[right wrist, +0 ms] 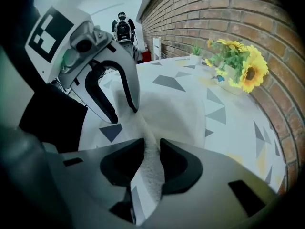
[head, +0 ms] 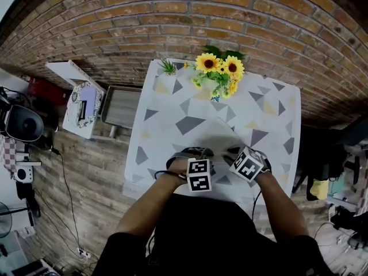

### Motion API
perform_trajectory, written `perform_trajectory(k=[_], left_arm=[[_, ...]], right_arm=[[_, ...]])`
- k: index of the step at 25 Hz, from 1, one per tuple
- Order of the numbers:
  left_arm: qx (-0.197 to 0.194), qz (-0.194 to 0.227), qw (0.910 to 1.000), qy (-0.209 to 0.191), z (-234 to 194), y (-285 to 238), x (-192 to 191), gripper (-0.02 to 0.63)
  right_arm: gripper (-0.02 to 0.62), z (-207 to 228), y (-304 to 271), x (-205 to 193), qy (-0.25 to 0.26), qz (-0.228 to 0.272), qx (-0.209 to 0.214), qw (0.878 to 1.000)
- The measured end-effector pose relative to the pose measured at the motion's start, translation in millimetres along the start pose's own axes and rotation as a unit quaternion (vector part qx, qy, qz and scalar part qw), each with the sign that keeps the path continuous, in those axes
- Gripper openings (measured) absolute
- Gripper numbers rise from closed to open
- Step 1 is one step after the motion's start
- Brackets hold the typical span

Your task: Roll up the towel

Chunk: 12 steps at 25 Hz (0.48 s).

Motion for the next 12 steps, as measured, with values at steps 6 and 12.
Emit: perform_trajectory(k=[6,12], left_arm=[[-0.012,0.001,0.9994,0.034,-13.9,-8.4,-10.5,0.163],[-0.009,0.017,0.9980,0.060,-27.3,-4.3,-13.6,0.164]], right_arm=[[0.124,-6.4,13.7,14.9,0.051,0.038,-0.045,0.997],[0.193,-32.6,-3.2,8.0,0.128,0.011,-0.054,0.990]])
Point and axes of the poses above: the fingertips, and each gripper's own axes: y backward along the fingers, z to its right, x out of its top, the point moved 5 cm from there along y, backward along the fingers, and after that the axes turned 4 degrees about -y, right-handed, at the moved point
